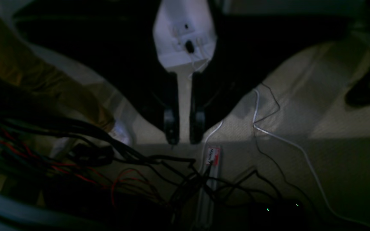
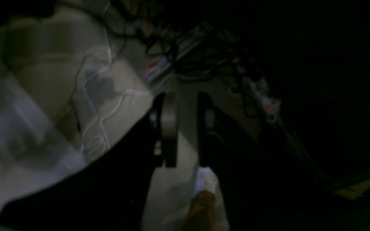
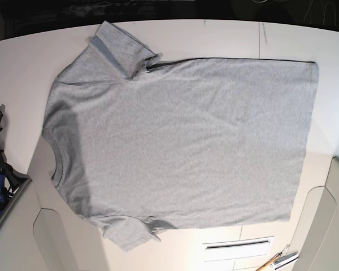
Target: Fold the T-shirt properly
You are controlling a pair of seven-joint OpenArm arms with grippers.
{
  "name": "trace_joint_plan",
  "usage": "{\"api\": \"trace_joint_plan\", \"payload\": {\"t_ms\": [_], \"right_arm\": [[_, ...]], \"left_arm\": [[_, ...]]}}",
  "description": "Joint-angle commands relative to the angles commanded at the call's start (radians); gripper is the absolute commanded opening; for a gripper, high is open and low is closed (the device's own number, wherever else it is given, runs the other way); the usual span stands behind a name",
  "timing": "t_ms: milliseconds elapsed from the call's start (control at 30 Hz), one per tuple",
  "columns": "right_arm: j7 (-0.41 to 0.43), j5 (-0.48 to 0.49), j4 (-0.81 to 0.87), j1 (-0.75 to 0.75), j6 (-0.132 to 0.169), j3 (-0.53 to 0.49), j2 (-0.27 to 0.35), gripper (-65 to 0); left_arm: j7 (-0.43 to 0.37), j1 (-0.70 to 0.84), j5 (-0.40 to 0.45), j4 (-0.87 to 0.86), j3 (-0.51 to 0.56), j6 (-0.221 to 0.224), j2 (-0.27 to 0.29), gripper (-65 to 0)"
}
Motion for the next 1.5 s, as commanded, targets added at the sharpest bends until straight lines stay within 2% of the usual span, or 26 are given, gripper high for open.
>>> {"api": "trace_joint_plan", "payload": {"t_ms": [133, 233, 300, 367, 433, 500, 600, 667, 800, 900, 967, 1067, 1267, 1333, 1400, 1500], "right_arm": [[-0.089, 0.123, 0.058, -0.003, 0.084, 0.088, 0.000, -54.4], [-0.104, 0.193, 0.114, -0.033, 0.163, 0.164, 0.000, -54.4], [-0.105, 0.248, 0.169, -0.069, 0.192, 0.224, 0.000, -54.4], [-0.106, 0.296, 0.233, -0.105, 0.203, 0.290, 0.000, -54.4], [-0.118, 0.347, 0.296, -0.131, 0.205, 0.355, 0.000, -54.4], [-0.163, 0.414, 0.350, -0.133, 0.204, 0.412, -0.001, -54.4], [-0.190, 0.514, 0.409, -0.133, 0.204, 0.494, -0.002, -54.3], [-0.190, 0.547, 0.436, -0.131, 0.203, 0.553, -0.008, -53.8], [-0.208, 0.621, 0.439, -0.095, 0.196, 0.687, -0.064, -43.1], [-0.243, 0.673, 0.432, -0.062, 0.153, 0.752, -0.090, -37.8], [-0.243, 0.673, 0.406, -0.042, 0.134, 0.760, -0.097, -36.0], [-0.243, 0.682, 0.338, 0.000, 0.129, 0.759, -0.111, -33.4], [-0.265, 0.687, 0.250, 0.062, 0.130, 0.756, -0.172, -33.3], [-0.268, 0.696, 0.243, 0.061, 0.130, 0.756, -0.177, -33.3], [-0.269, 0.695, 0.236, 0.061, 0.130, 0.756, -0.180, -33.3], [-0.269, 0.695, 0.221, 0.062, 0.138, 0.756, -0.188, -33.3]], "left_arm": [[0.001, 0.054, -0.008, 0.086, -0.010, 0.001, 0.000, -55.9], [0.001, 0.091, -0.021, 0.149, -0.053, 0.003, 0.000, -55.9], [0.001, 0.110, -0.027, 0.192, -0.101, 0.003, 0.000, -55.9], [0.002, 0.125, -0.027, 0.238, -0.152, 0.003, 0.000, -55.8], [0.003, 0.136, -0.027, 0.288, -0.200, -0.001, 0.000, -55.8], [0.024, 0.138, -0.050, 0.335, -0.242, -0.029, 0.000, -54.1], [0.087, 0.138, -0.138, 0.391, -0.303, -0.079, 0.000, -43.7], [0.117, 0.138, -0.193, 0.420, -0.350, -0.109, 0.000, -37.9], [0.132, 0.138, -0.263, 0.451, -0.456, -0.154, -0.008, -36.0], [0.131, 0.137, -0.330, 0.463, -0.523, -0.156, -0.023, -35.5], [0.131, 0.133, -0.363, 0.481, -0.561, -0.192, -0.029, -29.7], [0.129, 0.124, -0.402, 0.507, -0.602, -0.191, -0.043, -22.9], [0.132, 0.049, -0.404, 0.510, -0.627, -0.187, -0.089, -22.8], [0.132, 0.023, -0.404, 0.510, -0.627, -0.174, -0.095, -22.2], [0.132, -0.008, -0.399, 0.509, -0.627, -0.167, -0.106, -17.4], [0.131, -0.059, -0.377, 0.509, -0.627, -0.137, -0.127, -17.5]]}}
